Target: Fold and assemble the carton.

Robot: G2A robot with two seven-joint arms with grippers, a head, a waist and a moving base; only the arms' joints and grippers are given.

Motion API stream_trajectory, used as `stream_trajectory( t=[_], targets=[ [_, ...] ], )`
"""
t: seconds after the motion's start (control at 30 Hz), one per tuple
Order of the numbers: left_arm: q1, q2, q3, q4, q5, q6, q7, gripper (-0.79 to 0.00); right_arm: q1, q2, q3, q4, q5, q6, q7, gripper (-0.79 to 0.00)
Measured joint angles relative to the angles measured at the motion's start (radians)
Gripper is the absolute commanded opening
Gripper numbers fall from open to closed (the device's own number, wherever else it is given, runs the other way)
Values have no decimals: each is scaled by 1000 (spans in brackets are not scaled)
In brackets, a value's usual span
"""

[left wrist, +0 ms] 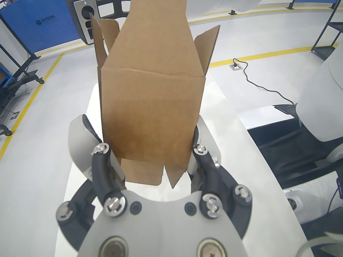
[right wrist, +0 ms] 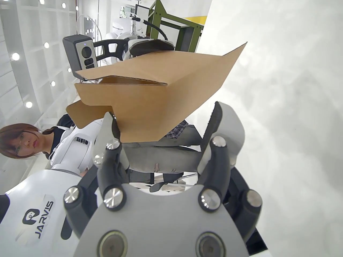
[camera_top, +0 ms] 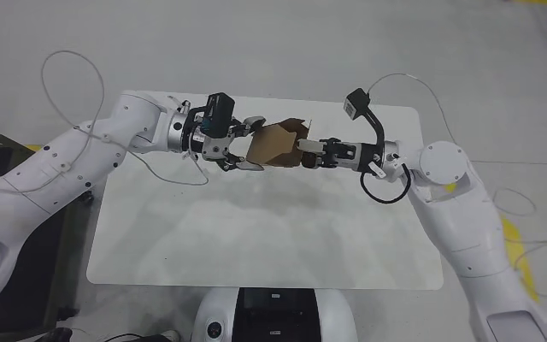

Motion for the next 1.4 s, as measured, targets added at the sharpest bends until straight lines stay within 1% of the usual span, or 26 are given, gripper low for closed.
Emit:
stream_trajectory(
  t=[0.13, 0.27, 0.33, 0.4, 0.47, 0.67, 0.8, 1.0, 1.13, 1.23, 1.4],
  targets=[
    [-3, -7, 0, 9, 2, 0, 5, -785, 3, 2, 8, 3, 2, -3, -1, -262],
    [-6, -12, 0, 15, 6, 0, 16, -785, 8, 3, 4, -2, -5, 2, 14, -271],
    [-7, -15, 0, 19, 9, 0, 24, -785, 13, 2, -3, -4, -6, 2, 17, -289],
    [-8, -17, 0, 22, 13, 0, 30, -785, 17, 0, -9, -4, -4, 2, 15, -357],
    [-8, -19, 0, 24, 19, 0, 37, -785, 21, -1, -15, -3, -4, 1, 13, -391],
    [-8, -27, 0, 29, 33, 0, 49, -785, 30, -2, -27, -2, -16, 10, 15, -403],
    [-9, -32, 0, 37, 38, 0, 58, -785, 32, -2, -32, -4, -18, 13, 16, -425],
    [-10, -38, 0, 56, 42, 0, 78, -785, 32, -4, -45, -13, -20, 15, 13, -489],
    [-10, -44, 0, 62, 47, 0, 89, -785, 35, -6, -57, -15, -22, 20, 3, -566],
    [-11, -50, 0, 63, 54, 0, 95, -785, 38, -8, -64, -14, -29, 27, -8, -606],
    [-12, -58, 0, 62, 73, 0, 100, -785, 44, -10, -71, -10, -35, 41, -26, -705]
  ],
)
